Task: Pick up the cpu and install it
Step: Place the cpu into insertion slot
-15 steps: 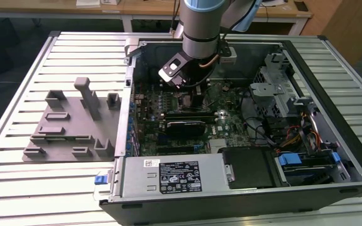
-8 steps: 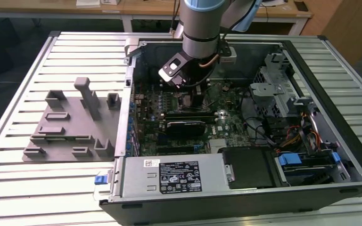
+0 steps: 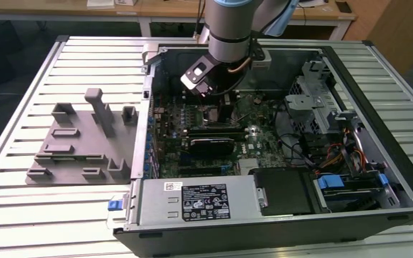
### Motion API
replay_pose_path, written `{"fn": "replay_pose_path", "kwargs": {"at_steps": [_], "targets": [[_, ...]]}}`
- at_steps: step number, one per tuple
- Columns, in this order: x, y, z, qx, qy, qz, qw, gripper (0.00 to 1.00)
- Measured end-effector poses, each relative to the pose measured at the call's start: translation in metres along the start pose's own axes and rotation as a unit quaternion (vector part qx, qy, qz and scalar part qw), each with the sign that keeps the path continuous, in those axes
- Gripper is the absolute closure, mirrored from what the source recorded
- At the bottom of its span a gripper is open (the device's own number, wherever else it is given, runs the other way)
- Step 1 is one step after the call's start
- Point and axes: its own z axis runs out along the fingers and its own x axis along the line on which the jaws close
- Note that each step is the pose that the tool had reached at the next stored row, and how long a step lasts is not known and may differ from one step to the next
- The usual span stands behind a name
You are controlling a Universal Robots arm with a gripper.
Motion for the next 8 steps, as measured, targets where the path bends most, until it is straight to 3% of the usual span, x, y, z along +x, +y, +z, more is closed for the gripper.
{"fn": "replay_pose_path", "kwargs": {"at_steps": [8], "targets": [[0.0,0.0,-0.0019,0.0,0.0,0.0,1.0,0.4]]}}
